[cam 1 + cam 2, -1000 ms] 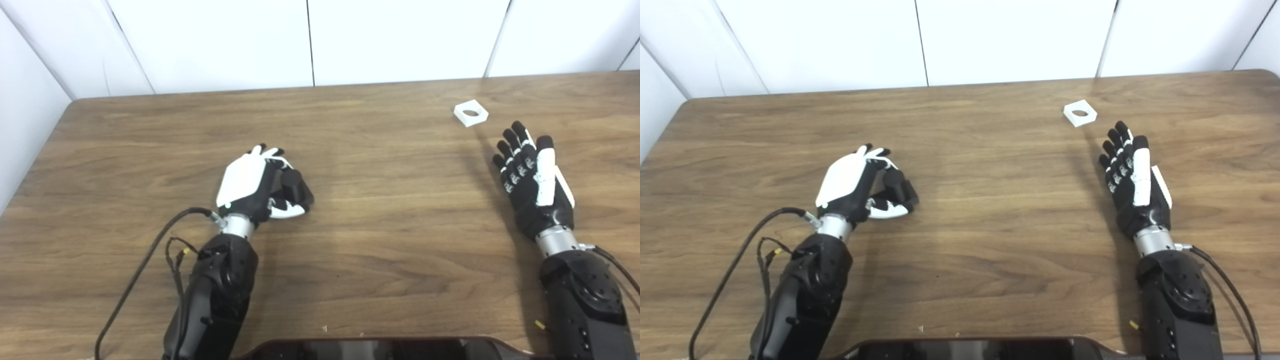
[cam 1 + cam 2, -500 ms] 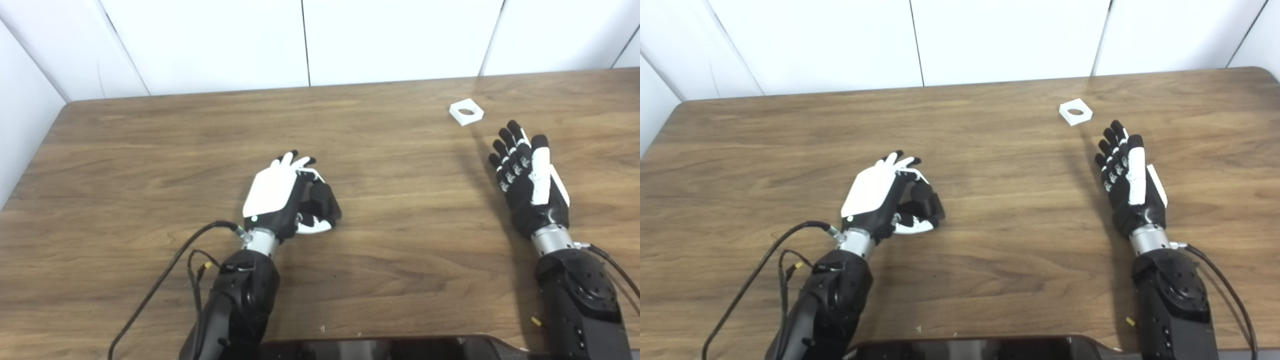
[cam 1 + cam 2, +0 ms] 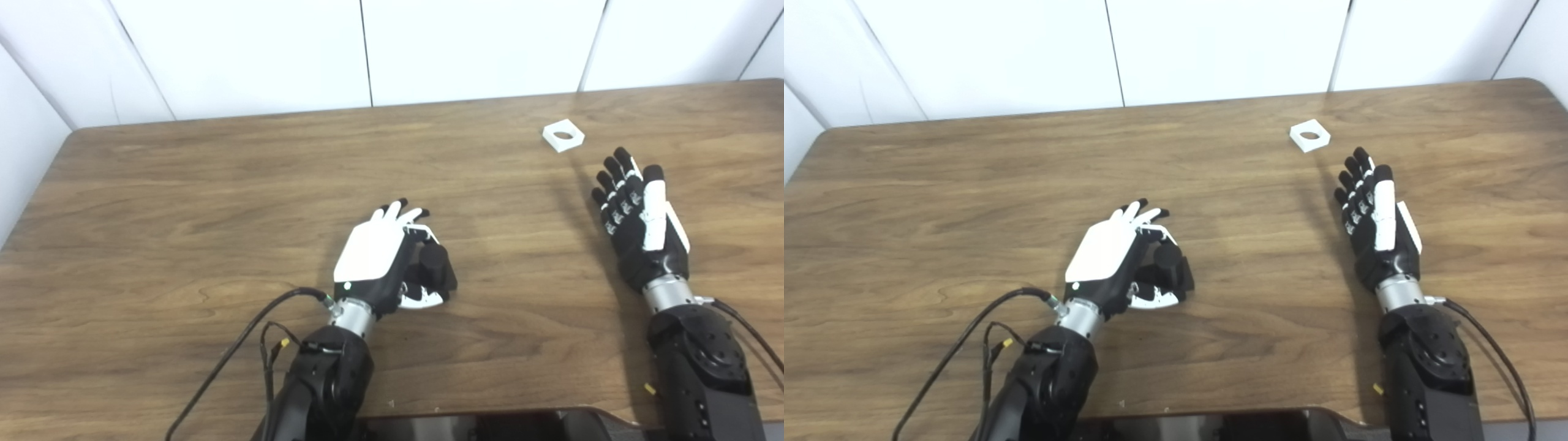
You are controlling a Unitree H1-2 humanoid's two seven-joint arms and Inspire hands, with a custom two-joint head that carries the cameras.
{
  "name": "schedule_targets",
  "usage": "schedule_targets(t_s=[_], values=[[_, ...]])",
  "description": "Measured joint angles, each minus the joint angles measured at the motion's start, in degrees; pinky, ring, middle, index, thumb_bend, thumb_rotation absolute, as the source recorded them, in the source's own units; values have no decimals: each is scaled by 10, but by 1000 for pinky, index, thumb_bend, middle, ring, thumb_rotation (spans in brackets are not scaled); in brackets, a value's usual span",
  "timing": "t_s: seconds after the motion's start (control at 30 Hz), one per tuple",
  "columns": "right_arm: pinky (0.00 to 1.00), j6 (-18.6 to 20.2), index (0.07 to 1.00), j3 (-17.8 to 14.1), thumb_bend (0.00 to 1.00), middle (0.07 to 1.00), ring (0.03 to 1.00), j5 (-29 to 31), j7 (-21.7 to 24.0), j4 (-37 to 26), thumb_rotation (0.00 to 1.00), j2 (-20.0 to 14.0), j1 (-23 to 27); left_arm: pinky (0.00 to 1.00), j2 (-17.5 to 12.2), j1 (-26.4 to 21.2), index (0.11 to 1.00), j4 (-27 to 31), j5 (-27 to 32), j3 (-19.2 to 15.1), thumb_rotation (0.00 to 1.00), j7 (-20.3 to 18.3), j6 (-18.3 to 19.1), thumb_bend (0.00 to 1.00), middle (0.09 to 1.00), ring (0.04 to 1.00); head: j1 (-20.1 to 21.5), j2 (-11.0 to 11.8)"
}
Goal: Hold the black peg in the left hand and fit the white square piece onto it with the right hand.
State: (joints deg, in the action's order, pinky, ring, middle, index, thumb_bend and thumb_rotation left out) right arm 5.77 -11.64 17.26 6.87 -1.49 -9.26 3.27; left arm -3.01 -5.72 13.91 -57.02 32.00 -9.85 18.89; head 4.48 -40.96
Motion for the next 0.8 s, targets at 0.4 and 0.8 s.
schedule_targets(t_s=[0.4,0.8], values=[[1000,-1,1000,0,621,1000,1000,-1,0,-1,1000,0,-1,995,15,-5,491,-14,-1,11,71,2,-3,515,906,1000,-4,-1],[1000,-1,1000,-1,619,1000,1000,11,2,1,1000,-4,0,999,24,-7,620,-20,-1,6,170,1,1,753,915,1000,-11,4]])
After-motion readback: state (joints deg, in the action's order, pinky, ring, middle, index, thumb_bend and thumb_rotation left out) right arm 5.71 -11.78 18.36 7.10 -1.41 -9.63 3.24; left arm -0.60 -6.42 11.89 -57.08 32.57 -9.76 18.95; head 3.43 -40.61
